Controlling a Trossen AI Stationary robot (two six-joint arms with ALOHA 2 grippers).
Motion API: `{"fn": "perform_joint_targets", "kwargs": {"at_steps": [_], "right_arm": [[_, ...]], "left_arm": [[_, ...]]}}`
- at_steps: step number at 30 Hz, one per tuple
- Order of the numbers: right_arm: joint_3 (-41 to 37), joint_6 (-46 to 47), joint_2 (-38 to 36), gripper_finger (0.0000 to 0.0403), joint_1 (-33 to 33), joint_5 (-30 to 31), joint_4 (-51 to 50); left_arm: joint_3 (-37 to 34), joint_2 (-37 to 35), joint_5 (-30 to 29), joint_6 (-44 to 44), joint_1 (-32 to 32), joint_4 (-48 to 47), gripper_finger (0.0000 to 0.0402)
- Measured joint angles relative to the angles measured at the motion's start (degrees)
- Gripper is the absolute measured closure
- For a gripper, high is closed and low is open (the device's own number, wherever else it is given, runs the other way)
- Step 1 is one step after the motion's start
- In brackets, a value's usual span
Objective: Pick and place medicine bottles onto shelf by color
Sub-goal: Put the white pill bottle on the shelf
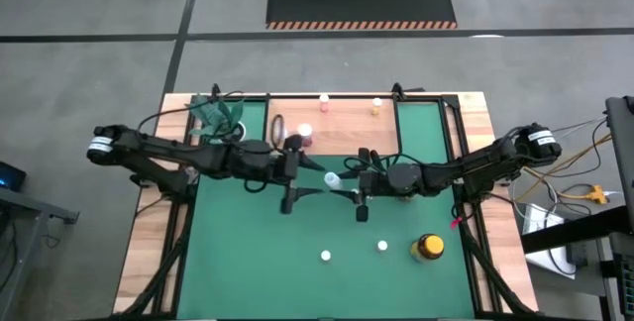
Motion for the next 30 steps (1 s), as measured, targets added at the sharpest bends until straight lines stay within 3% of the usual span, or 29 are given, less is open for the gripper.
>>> {"fn": "perform_joint_targets", "kwargs": {"at_steps": [8, 21, 30], "right_arm": [[-0.07, 1.13, 0.07, 0.0263, 0.00, 0.08, -1.19], [-0.07, 0.95, 0.04, 0.0263, 0.04, -0.09, -1.15], [-0.07, 0.86, 0.04, 0.0261, 0.04, -0.09, -1.17]], "left_arm": [[6.44, 6.37, -4.97, 0.04, 0.00, -6.98, 0.0173], [6.61, 8.08, -5.78, 0.01, 0.00, -7.17, 0.0175], [6.59, 8.44, -5.76, 0.07, 0.00, -6.98, 0.0232]]}}
